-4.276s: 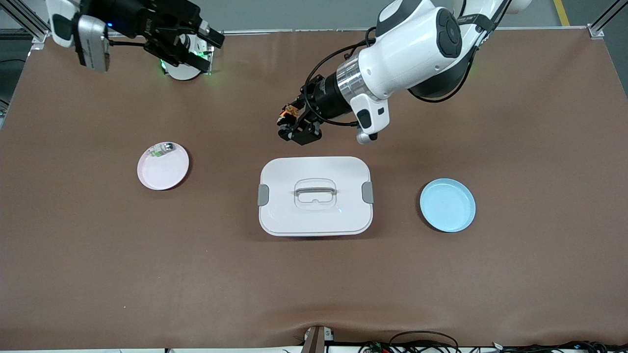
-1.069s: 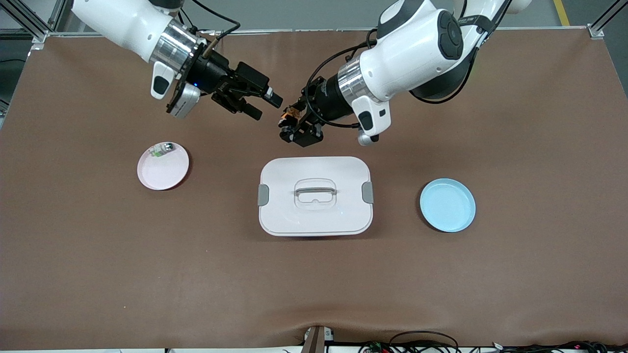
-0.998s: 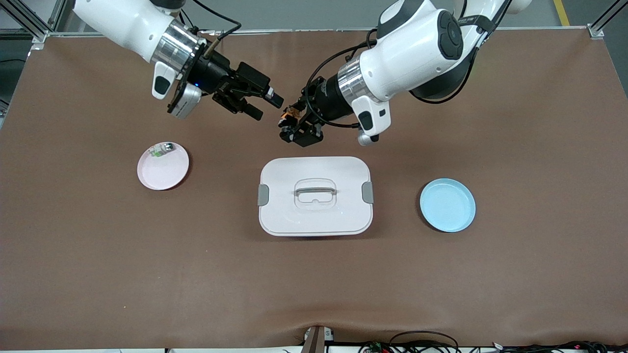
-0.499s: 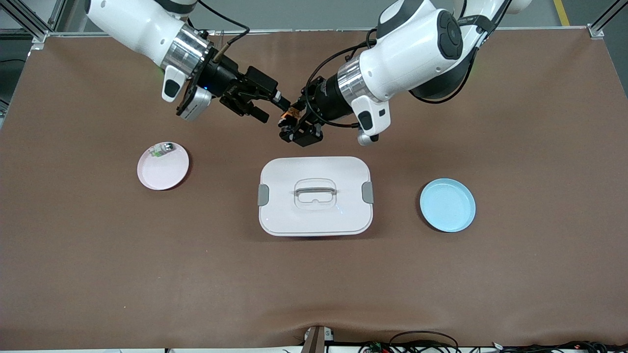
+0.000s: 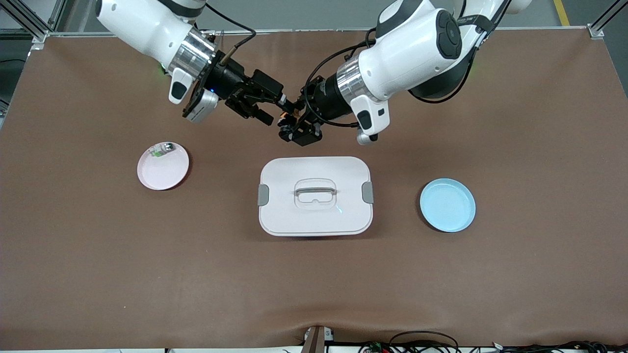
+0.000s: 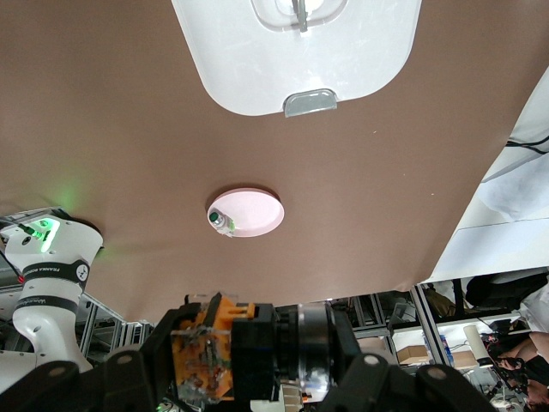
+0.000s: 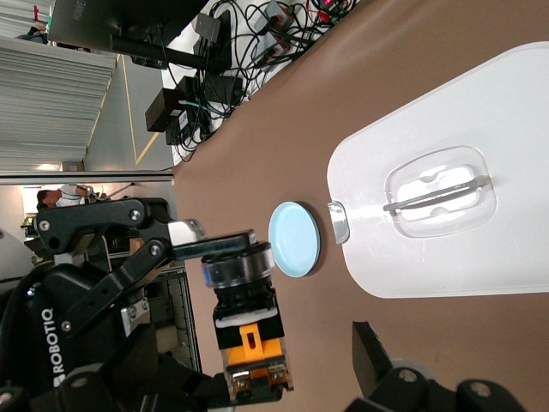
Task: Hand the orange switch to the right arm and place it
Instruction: 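Close the right gripper on the orange switch beside the left gripper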
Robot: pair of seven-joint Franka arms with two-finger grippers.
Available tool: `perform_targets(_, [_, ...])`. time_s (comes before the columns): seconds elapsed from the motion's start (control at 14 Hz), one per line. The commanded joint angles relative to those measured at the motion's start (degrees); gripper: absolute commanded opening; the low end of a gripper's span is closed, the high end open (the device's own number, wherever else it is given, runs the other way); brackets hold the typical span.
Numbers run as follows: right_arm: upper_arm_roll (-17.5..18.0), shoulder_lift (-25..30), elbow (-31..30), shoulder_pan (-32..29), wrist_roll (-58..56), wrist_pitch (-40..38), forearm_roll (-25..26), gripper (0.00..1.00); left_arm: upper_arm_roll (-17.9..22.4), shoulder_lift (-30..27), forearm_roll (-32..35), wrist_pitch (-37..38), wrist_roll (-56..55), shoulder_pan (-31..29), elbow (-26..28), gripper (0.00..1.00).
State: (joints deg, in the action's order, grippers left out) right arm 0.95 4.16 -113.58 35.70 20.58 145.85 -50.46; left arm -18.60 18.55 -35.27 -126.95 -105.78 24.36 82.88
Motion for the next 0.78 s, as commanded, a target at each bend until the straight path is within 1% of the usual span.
perform_targets(0.0, [-0.5, -0.5, -0.1, 1.7, -0.1, 2.0, -0.4, 1.00, 0.1, 0.2, 1.3, -0.7, -1.3, 0.4, -0.5, 0.34])
perform_targets(0.21, [-0.5, -1.2, 0.0, 2.5, 0.0, 4.0, -0.7, 1.00, 0.1, 0.2, 1.3, -0.7, -1.4, 0.4, -0.5, 0.34])
perform_targets(0.71, [-0.5, -1.4, 0.2, 3.9, 1.4, 4.3, -1.0, 1.00, 0.1, 0.2, 1.3, -0.7, -1.4, 0.3, -0.5, 0.34])
